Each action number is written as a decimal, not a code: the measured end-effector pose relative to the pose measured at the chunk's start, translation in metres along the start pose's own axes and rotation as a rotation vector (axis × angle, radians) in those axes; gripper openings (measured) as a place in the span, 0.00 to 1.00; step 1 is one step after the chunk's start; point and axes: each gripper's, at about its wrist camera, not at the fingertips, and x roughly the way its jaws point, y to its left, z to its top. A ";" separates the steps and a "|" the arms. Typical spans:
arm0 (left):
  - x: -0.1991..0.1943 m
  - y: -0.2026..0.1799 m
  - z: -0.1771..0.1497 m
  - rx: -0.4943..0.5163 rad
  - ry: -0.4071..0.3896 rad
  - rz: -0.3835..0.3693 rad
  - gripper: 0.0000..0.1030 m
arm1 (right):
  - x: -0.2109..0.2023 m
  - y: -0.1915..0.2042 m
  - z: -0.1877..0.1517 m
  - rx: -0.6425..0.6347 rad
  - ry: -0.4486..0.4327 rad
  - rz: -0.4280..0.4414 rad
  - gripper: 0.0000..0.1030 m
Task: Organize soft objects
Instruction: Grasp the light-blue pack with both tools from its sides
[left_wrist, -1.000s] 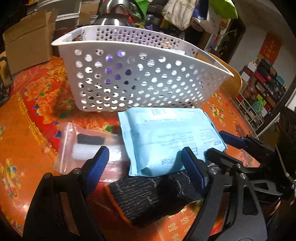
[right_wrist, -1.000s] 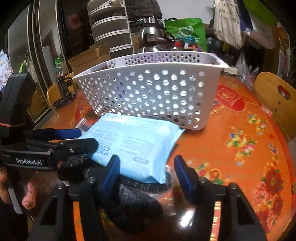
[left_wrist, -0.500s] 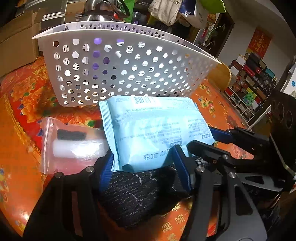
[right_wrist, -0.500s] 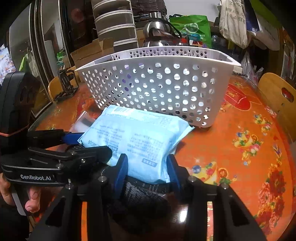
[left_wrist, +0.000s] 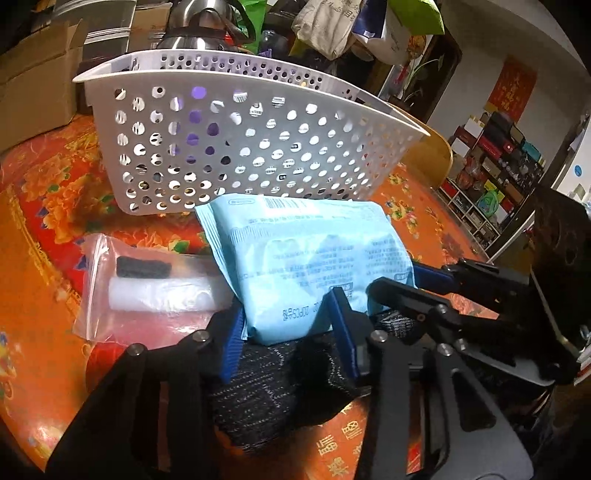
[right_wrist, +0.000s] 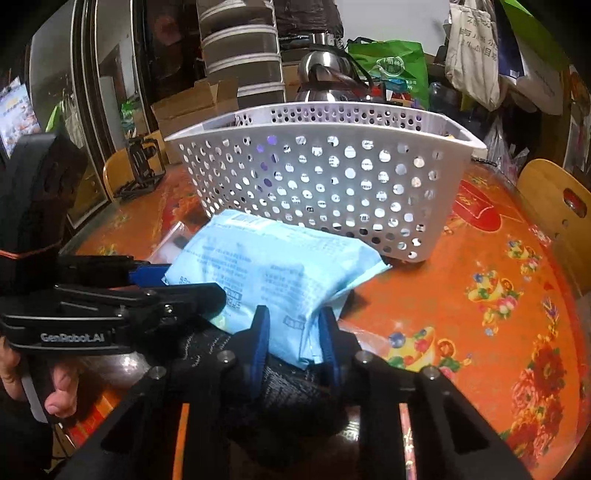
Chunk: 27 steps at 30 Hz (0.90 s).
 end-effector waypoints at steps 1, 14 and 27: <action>0.000 -0.002 0.000 0.005 -0.002 0.011 0.38 | 0.000 0.003 0.000 -0.015 -0.003 -0.017 0.23; -0.049 -0.015 -0.007 0.035 -0.108 0.036 0.33 | -0.034 0.025 0.001 -0.063 -0.088 -0.065 0.21; -0.077 -0.025 0.017 0.062 -0.104 0.015 0.34 | -0.059 0.031 0.018 -0.084 -0.127 -0.062 0.20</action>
